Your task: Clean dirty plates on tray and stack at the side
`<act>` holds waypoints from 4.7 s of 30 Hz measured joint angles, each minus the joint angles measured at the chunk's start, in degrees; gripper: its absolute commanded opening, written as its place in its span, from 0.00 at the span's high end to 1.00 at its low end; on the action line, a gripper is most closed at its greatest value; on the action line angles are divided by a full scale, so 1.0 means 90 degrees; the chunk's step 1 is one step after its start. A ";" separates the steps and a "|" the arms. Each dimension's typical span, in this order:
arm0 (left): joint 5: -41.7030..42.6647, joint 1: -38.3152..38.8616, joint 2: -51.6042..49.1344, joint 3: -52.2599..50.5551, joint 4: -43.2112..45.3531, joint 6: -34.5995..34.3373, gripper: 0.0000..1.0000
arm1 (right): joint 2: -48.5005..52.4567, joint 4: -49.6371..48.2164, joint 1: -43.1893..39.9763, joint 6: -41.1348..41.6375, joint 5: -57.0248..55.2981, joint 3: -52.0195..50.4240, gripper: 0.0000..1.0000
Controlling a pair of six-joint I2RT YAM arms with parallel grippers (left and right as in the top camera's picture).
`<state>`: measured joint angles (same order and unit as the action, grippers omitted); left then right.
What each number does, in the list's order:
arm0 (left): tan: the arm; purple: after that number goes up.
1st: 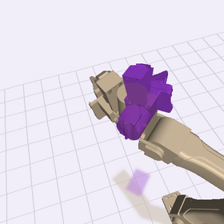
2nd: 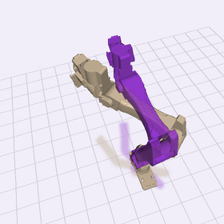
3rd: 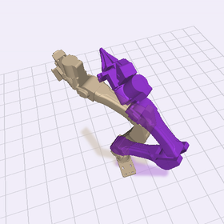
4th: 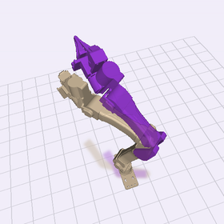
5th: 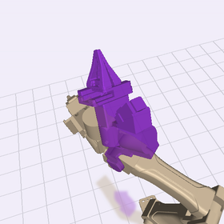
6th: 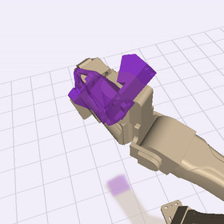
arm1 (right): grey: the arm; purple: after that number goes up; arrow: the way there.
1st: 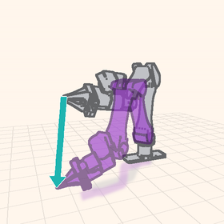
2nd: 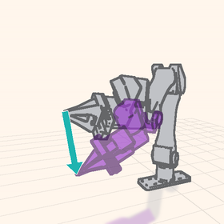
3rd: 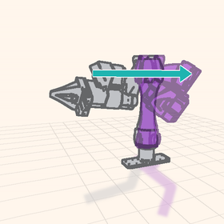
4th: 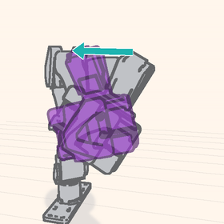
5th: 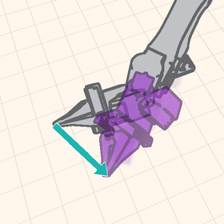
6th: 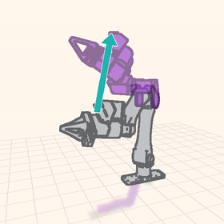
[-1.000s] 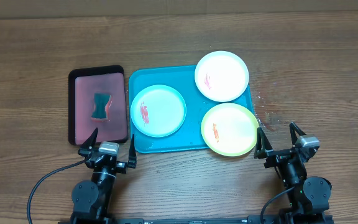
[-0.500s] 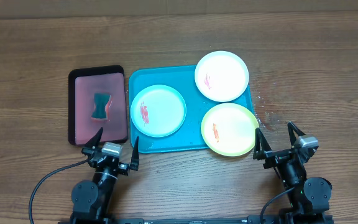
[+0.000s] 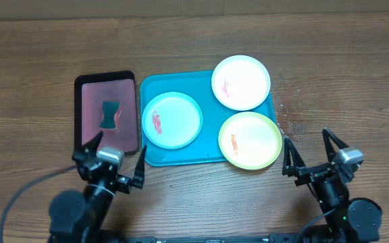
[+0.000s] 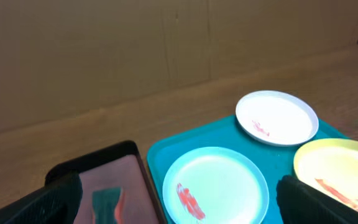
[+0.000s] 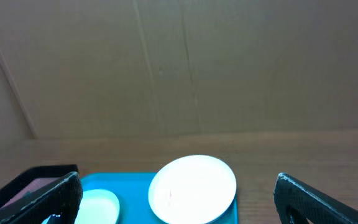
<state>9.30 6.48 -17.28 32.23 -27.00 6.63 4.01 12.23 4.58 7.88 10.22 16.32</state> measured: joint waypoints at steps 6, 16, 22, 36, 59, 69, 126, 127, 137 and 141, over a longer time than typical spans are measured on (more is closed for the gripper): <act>0.0022 0.0000 -0.1671 0.1865 -0.1438 0.0000 0.00 | 0.1149 0.0607 0.0000 -0.0002 0.0248 0.1236 0.00; 0.0068 0.0007 -0.4466 0.4782 -0.3849 -0.0007 0.00 | 0.4255 0.2006 0.0000 0.0005 0.1195 0.3767 0.00; 0.0442 0.0019 -0.5357 0.5714 -0.4143 -0.0032 0.00 | 0.6309 0.4114 0.0000 -0.0005 0.1375 0.5819 0.00; 0.0029 0.0027 -0.6756 0.5741 -0.4473 -0.1304 0.00 | 0.8405 0.3997 0.0554 0.0350 0.2040 0.6737 0.15; -0.2618 0.0024 -0.7701 0.5741 -0.4571 -0.3366 0.00 | 1.1900 0.2178 0.2798 0.1625 0.0078 0.6832 0.57; -0.2637 0.0024 -0.7934 0.5741 -0.4524 -0.3366 0.00 | 1.2546 0.1705 0.3092 0.1787 -0.0078 0.6836 0.74; -0.1379 -0.1355 -1.0299 0.4673 -0.1824 -0.0335 0.59 | 1.2740 0.1821 0.3174 0.1979 -0.0408 0.6892 0.96; -0.1345 -0.1355 -1.0367 0.4673 -0.1829 -0.0291 0.65 | 1.2740 0.1824 0.3174 0.1982 -0.0413 0.6892 0.96; -0.1520 -0.1355 -1.0547 0.4673 -0.1829 -0.0321 0.96 | 1.2740 0.1821 0.3174 0.1979 -0.0423 0.6892 0.96; -0.1586 -0.1355 -1.0547 0.4699 -0.1974 -0.0391 0.96 | 1.2740 0.1826 0.3174 0.1979 -0.0423 0.6892 0.96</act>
<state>-4.97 -5.72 -112.20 74.52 -44.77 3.11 118.67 28.67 33.15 25.69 6.42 78.35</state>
